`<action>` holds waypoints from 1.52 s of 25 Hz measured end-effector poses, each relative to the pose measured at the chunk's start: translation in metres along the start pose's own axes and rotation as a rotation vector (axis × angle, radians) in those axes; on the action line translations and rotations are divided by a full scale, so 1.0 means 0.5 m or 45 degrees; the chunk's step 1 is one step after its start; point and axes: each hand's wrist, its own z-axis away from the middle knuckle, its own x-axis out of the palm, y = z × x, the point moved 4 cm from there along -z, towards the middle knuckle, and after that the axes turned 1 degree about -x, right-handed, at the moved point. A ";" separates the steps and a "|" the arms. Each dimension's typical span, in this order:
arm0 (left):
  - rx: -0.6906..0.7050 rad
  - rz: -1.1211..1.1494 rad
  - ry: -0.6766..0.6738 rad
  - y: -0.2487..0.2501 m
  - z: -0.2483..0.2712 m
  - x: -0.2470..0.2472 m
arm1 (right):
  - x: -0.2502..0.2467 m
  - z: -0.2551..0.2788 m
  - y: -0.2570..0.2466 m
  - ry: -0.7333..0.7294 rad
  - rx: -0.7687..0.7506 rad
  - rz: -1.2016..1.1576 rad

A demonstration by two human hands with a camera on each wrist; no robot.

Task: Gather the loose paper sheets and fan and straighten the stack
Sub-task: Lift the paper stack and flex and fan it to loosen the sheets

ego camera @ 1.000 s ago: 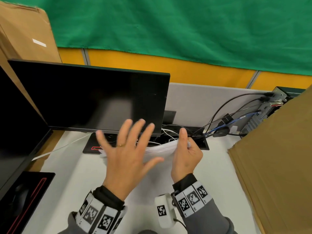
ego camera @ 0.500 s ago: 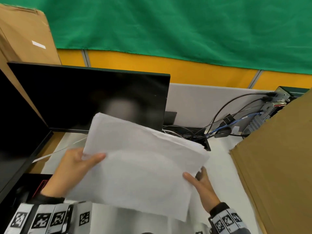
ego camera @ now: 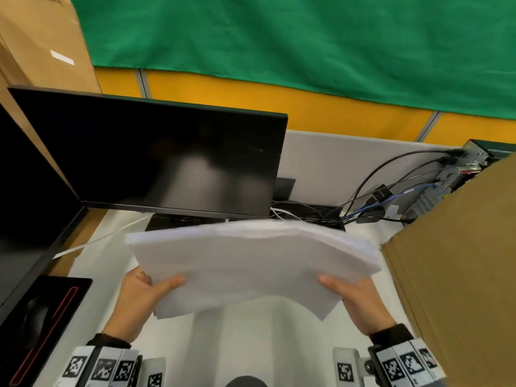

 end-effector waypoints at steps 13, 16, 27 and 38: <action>0.119 -0.108 -0.108 -0.032 -0.010 0.017 | 0.018 0.004 0.037 -0.053 0.053 0.189; -0.098 -0.034 -0.021 -0.099 -0.003 0.019 | -0.002 0.013 0.103 0.043 0.202 0.234; 0.034 0.391 0.699 -0.067 0.012 0.048 | 0.086 0.021 0.041 0.787 -0.071 -0.105; 0.166 0.332 0.728 -0.033 0.011 0.052 | 0.055 0.000 0.065 1.059 0.061 -0.063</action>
